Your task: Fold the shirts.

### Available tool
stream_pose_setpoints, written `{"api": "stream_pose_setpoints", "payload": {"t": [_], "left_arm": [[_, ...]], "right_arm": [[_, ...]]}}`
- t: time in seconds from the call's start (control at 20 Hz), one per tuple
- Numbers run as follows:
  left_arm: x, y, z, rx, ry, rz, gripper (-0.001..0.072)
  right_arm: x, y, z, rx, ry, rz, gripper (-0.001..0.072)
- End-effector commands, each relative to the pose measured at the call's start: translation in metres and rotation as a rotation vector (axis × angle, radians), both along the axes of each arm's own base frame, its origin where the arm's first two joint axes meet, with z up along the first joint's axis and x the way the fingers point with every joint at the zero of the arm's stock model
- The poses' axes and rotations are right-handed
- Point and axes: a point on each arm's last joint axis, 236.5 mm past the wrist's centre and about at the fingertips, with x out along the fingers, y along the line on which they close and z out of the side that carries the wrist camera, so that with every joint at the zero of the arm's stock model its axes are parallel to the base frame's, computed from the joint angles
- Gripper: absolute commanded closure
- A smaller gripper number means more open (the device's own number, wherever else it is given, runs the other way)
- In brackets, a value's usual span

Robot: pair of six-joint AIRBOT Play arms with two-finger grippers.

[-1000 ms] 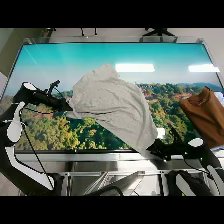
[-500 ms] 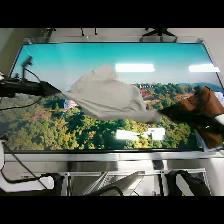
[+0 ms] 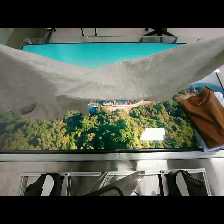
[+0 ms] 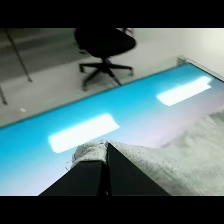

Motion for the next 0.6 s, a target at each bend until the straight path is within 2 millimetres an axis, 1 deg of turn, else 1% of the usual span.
{"api": "stream_pose_setpoints", "payload": {"t": [0.0, 0.1, 0.2, 0.25, 0.3, 0.35, 0.4, 0.5, 0.55], "left_arm": [[-0.027, 0.022, 0.042, 0.104, -0.14, 0.232, 0.0699], [-0.001, 0.018, 0.016, 0.106, -0.024, 0.127, 0.0699], [0.04, 0.011, -0.025, 0.102, 0.132, 0.01, 0.0699], [0.067, 0.013, -0.051, 0.118, 0.215, -0.01, 0.0699], [0.091, 0.015, -0.079, 0.146, 0.3, -0.018, 0.0699], [0.113, 0.013, -0.108, 0.17, 0.385, -0.038, 0.0699], [0.136, 0.008, -0.142, 0.19, 0.478, -0.067, 0.0699], [0.174, 0.0, -0.208, 0.206, 0.649, -0.118, 0.0699], [0.192, -0.004, -0.242, 0.2, 0.726, -0.141, 0.0699]], "right_arm": [[-0.024, 0.001, 0.029, -0.083, -0.102, -0.069, 0.0696], [-0.002, -0.004, 0.006, -0.072, -0.012, -0.032, 0.0696], [0.026, -0.013, -0.022, -0.047, 0.081, -0.009, 0.0696], [0.043, -0.02, -0.042, -0.033, 0.144, -0.008, 0.0696], [0.061, -0.027, -0.068, -0.016, 0.221, -0.006, 0.0696], [0.077, -0.033, -0.097, -0.002, 0.3, -0.006, 0.0696], [0.094, -0.04, -0.129, 0.016, 0.383, -0.01, 0.0696], [0.128, -0.047, -0.202, 0.041, 0.535, -0.001, 0.0696], [0.142, -0.049, -0.235, 0.054, 0.596, 0.0, 0.0696]]}}
